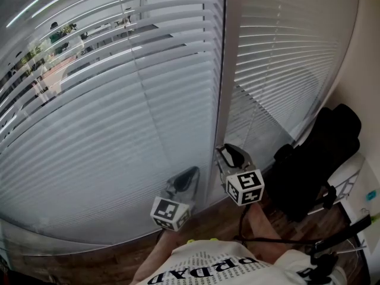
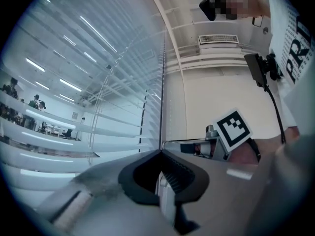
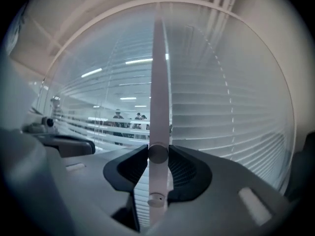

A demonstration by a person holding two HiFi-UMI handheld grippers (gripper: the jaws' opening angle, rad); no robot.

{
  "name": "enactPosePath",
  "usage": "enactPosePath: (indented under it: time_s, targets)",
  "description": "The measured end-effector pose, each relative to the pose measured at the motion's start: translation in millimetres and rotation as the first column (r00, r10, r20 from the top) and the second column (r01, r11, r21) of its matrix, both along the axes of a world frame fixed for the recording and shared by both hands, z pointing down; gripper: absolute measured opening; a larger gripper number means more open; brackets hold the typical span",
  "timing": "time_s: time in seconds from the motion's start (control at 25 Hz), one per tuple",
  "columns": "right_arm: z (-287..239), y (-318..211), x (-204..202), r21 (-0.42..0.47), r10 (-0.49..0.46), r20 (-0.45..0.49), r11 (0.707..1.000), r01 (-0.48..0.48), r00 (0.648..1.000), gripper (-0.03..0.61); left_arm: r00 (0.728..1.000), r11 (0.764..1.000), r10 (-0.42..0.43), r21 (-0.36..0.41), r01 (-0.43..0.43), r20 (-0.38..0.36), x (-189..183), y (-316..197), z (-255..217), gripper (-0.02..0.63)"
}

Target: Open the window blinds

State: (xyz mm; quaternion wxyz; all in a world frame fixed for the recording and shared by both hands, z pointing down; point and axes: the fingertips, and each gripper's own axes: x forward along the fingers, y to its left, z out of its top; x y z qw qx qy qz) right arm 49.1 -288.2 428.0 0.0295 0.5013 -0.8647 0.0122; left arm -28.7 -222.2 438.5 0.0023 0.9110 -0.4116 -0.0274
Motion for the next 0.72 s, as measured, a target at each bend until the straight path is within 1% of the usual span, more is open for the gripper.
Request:
enactPosePath:
  time_s: [0.04, 0.12, 0.24, 0.32, 0.4, 0.48, 0.6, 0.72]
  targets:
    - [-1, 1, -1, 0.028, 0.004, -0.077, 1.0, -0.002, 0.997, 0.14, 1.0, 1.0, -0.003, 0.004, 0.003, 0.0, -1, 0, -1, -0.007]
    - [-4, 3, -4, 0.086, 0.021, -0.226, 0.996, -0.001, 0.974, 0.146, 1.0, 1.0, -0.006, 0.007, 0.006, 0.0, -3, -1, -1, -0.007]
    - [-6, 4, -11, 0.161, 0.054, -0.416, 0.987, 0.016, 0.908, 0.153, 1.0, 1.0, -0.005, 0.003, 0.005, 0.001, -2, -2, 0, -0.007]
    - [-6, 5, -14, 0.198, 0.074, -0.486, 0.98, 0.027, 0.871, 0.153, 1.0, 1.0, -0.002, 0.004, 0.002, -0.001, -1, -2, -1, -0.008]
    - [-5, 5, -16, 0.214, 0.084, -0.504, 0.976, 0.031, 0.86, 0.142, 1.0, 1.0, 0.001, 0.004, -0.001, -0.001, 0, -2, -1, -0.007]
    - [-4, 4, -15, 0.213, 0.081, -0.488, 0.977, 0.029, 0.869, 0.137, 1.0, 1.0, 0.002, 0.004, -0.002, 0.0, 0, -2, 0, -0.008]
    - [-5, 3, -14, 0.185, 0.063, -0.433, 0.983, 0.02, 0.899, 0.135, 1.0, 1.0, -0.003, 0.007, 0.003, -0.002, -2, -3, -1, -0.008]
    - [-5, 2, -11, 0.143, 0.046, -0.333, 0.99, 0.003, 0.942, 0.135, 1.0, 1.0, -0.003, 0.002, 0.003, -0.007, -1, -4, 0, -0.007]
